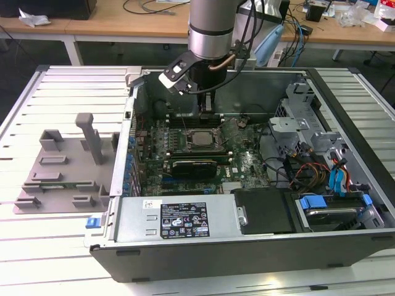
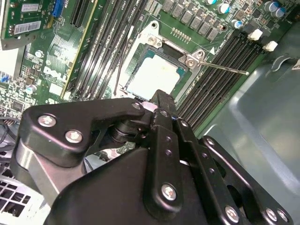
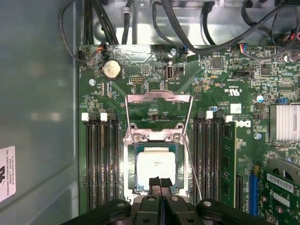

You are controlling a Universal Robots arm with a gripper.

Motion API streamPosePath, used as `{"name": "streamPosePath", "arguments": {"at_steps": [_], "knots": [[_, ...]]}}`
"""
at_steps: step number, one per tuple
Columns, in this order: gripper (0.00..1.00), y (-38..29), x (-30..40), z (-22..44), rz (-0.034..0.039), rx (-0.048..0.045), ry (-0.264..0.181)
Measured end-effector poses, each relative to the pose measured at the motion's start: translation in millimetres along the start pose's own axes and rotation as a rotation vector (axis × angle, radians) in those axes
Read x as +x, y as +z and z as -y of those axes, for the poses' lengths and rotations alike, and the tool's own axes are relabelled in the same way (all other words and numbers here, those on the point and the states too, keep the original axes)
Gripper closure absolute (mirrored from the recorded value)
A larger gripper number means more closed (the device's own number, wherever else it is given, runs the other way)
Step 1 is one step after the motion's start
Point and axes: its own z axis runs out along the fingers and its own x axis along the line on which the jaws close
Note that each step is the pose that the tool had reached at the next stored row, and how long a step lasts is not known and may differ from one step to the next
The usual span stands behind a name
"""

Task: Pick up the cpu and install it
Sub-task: 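Close the cpu cover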

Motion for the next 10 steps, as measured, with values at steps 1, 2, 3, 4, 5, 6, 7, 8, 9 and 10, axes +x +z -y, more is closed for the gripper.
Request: {"name": "streamPosePath", "arguments": {"at_steps": [1, 2, 3, 4, 5, 6, 7, 8, 9, 10], "knots": [[0.89, -1.7, 0.0, 0.0, 0.0000, 0.0000, 0.000], [0.89, -3.4, 0.0, 0.0, -0.0001, 0.0000, 0.000], [0.89, -4.8, 0.0, -0.1, -0.0001, -0.0001, 0.000], [0.89, -5.6, 0.0, -0.1, -0.0001, 0.0000, 0.000], [0.89, -7.5, -0.1, -0.1, -0.0001, 0.0000, 0.000], [0.89, -8.4, -0.1, -0.1, 0.0000, 0.0000, 0.000], [0.89, -9.4, -0.1, -0.1, -0.0001, 0.0000, 0.000], [0.89, -10.9, -0.1, -0.1, 0.0000, 0.0000, 0.000], [0.89, -13.5, -0.1, -0.1, 0.0000, 0.0000, 0.000], [0.89, -14.6, -0.1, -0.2, -0.0001, 0.0000, 0.000]]}}
